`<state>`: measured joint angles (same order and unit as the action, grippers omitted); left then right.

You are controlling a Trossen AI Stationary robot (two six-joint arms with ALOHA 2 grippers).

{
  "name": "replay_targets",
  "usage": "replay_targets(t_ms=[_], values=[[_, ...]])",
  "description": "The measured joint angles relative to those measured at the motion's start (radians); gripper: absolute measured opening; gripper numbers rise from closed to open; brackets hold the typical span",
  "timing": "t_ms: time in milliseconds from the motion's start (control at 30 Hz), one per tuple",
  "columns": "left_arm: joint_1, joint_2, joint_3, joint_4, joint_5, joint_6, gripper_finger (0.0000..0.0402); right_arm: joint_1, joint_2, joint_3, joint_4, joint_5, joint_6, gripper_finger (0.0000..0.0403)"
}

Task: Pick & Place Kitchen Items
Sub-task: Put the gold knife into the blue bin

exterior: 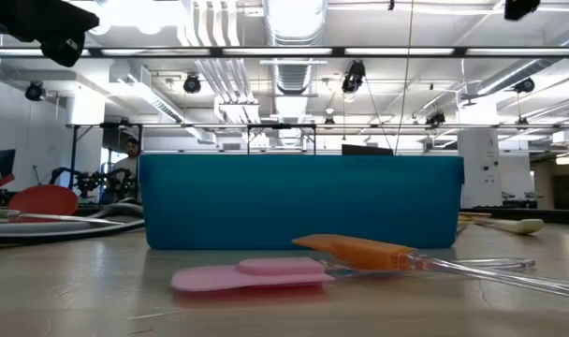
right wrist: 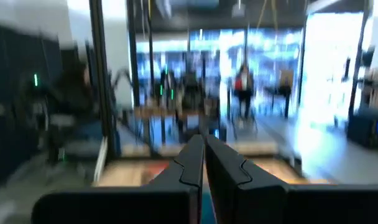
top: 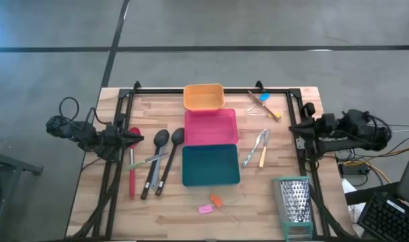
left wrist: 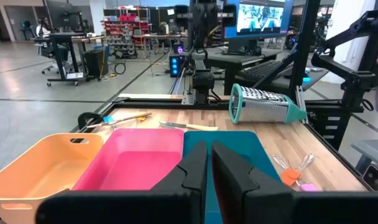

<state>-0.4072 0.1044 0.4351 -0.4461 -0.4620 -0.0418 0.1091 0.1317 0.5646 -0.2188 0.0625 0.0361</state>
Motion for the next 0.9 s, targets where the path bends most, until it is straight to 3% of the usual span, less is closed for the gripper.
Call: replay_targets(t_ms=[133, 233, 300, 467, 533, 733, 900], values=[[0.0, 0.0, 0.0, 0.0, 0.0, 0.0, 0.0026, 0.0, 0.072, -0.009, 0.244, -0.001, -0.077, 0.0013], [0.0, 0.0, 0.0, 0.0, 0.0, 0.0, 0.0026, 0.0, 0.184, 0.013, 0.282, 0.041, -0.253, 0.0013], [0.0, 0.0, 0.0, 0.0, 0.0, 0.0, 0.0026, 0.0, 0.278, 0.041, 0.272, 0.196, -0.317, 0.0013], [0.0, 0.0, 0.0, 0.0, 0.0, 0.0, 0.0026, -0.002, 0.498, 0.138, 0.212, 0.709, -0.391, 0.0013], [0.0, 0.0, 0.0, 0.0, 0.0, 0.0, 0.0026, -0.011, 0.577, 0.18, 0.176, 0.839, -0.437, 0.0013], [0.0, 0.0, 0.0, -0.001, 0.0, 0.0, 0.0026, -0.051, 0.741, 0.304, 0.001, 0.872, -0.379, 0.0013], [0.0, 0.0, 0.0, 0.0, 0.0, 0.0, 0.0026, -0.105, 0.837, 0.426, -0.282, 0.803, -0.162, 0.0013]])
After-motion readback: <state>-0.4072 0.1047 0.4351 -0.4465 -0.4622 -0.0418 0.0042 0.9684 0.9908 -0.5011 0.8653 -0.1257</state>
